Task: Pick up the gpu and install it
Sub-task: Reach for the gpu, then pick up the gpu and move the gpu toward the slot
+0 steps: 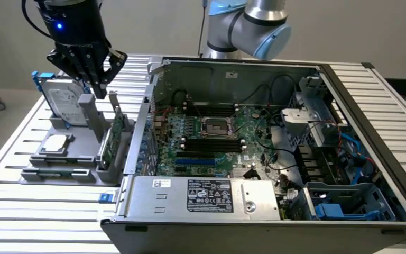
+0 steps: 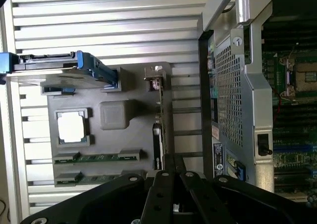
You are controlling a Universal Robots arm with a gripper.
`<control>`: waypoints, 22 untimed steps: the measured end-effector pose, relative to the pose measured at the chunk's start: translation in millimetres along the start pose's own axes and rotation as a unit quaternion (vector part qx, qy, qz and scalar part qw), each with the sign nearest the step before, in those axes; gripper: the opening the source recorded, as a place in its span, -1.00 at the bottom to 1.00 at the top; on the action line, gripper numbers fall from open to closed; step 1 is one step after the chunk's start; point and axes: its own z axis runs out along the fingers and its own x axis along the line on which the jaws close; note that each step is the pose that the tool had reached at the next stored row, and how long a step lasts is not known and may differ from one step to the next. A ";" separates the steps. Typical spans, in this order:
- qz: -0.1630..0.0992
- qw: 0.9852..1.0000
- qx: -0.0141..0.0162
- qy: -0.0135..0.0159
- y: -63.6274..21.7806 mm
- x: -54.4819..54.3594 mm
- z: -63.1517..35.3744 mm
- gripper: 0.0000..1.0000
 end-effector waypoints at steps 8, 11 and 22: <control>0.000 1.000 0.000 0.000 0.0 0.0 0.0 -0.76; 0.000 1.000 0.000 0.000 0.0 0.0 0.0 -0.52; 0.000 1.000 0.000 0.001 -1.0 7.5 10.5 -0.15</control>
